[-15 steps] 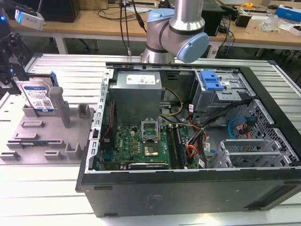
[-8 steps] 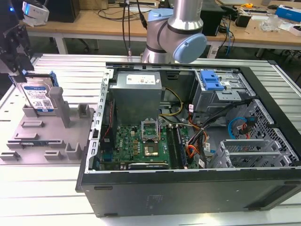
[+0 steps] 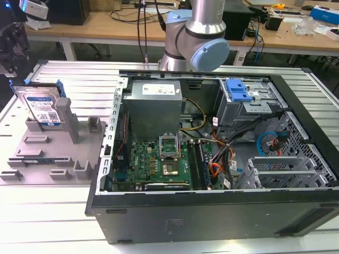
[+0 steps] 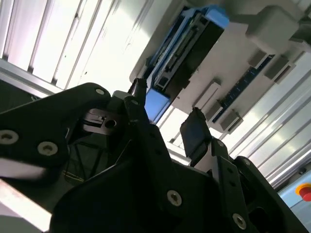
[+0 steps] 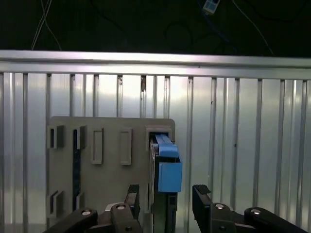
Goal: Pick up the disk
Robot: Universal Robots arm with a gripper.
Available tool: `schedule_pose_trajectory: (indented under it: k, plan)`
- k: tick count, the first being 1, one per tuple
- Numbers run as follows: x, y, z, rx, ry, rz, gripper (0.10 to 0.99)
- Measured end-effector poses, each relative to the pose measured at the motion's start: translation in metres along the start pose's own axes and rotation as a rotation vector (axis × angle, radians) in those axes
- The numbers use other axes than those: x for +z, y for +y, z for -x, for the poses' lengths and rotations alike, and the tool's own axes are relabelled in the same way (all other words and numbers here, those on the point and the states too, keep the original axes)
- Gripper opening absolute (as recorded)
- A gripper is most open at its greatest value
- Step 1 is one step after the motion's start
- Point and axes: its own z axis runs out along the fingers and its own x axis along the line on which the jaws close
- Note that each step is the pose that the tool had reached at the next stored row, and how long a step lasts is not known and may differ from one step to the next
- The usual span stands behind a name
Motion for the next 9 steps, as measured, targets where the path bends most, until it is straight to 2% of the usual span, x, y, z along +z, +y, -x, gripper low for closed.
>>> schedule_pose_trajectory:
  k: [4,9]
  plan:
    - [0.0000,0.0015,0.0002,0.005,0.0000,0.000,0.557]
    - [0.0010,0.0015,0.0003,0.042,0.0006,0.000,0.557]
